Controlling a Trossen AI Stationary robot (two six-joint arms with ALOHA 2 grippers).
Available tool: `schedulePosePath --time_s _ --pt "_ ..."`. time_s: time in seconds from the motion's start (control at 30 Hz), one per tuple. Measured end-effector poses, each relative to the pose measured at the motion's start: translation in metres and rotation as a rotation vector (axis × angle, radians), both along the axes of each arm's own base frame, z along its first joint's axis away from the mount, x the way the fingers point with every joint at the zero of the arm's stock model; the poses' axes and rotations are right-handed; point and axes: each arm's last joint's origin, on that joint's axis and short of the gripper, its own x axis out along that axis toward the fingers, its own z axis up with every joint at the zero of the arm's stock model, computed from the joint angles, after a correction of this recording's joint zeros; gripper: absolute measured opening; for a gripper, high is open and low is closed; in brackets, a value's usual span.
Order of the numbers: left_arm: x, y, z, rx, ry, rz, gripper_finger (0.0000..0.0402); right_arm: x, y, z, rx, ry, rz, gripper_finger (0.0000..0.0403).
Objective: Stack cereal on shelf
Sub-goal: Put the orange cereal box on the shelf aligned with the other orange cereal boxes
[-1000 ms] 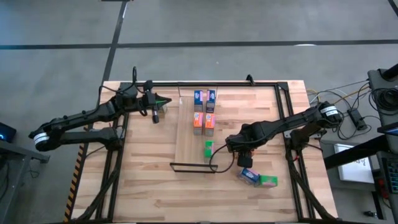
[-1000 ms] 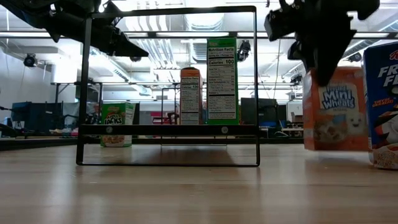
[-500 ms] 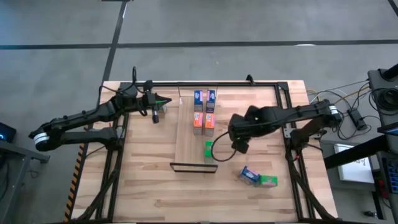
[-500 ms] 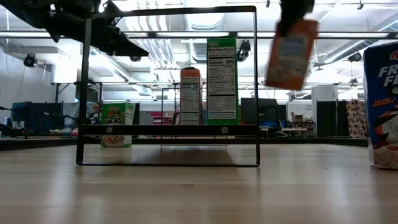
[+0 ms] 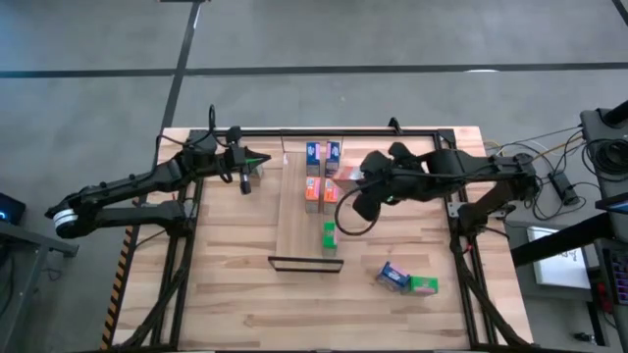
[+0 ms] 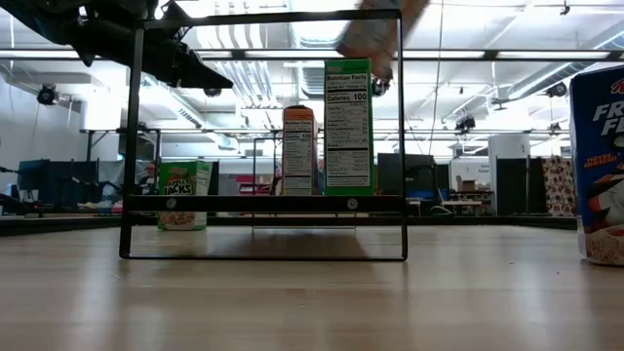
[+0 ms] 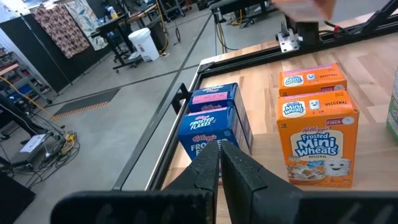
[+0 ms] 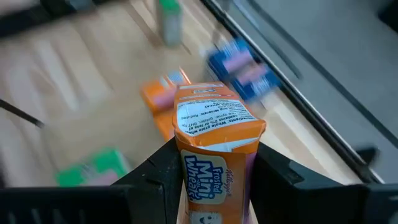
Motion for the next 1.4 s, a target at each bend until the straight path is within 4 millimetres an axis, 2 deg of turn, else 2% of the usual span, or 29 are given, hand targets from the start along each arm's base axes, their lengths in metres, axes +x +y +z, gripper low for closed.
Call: schedulePosePath --time_s 0.17,0.43,0.67,0.93,1.4 --pt "0.0 0.0 0.0 0.001 -0.005 0.0 0.0 0.018 0.003 0.008 -0.034 -0.16 0.078 0.0134" --pt "-0.005 -0.003 0.007 0.013 -0.043 0.002 0.0 0.063 0.002 -0.013 -0.034 -0.248 0.227 0.0134" --pt "-0.018 -0.011 0.016 0.02 -0.08 0.002 0.0 0.103 -0.005 -0.048 0.051 -0.153 0.306 0.0134" --pt "-0.031 -0.018 0.021 0.021 -0.097 0.003 0.0 0.141 -0.005 -0.073 0.077 -0.056 0.414 0.0134" --pt "-0.033 -0.019 0.02 0.013 -0.091 0.004 0.0 0.181 -0.001 -0.113 0.046 0.242 0.525 0.0134"
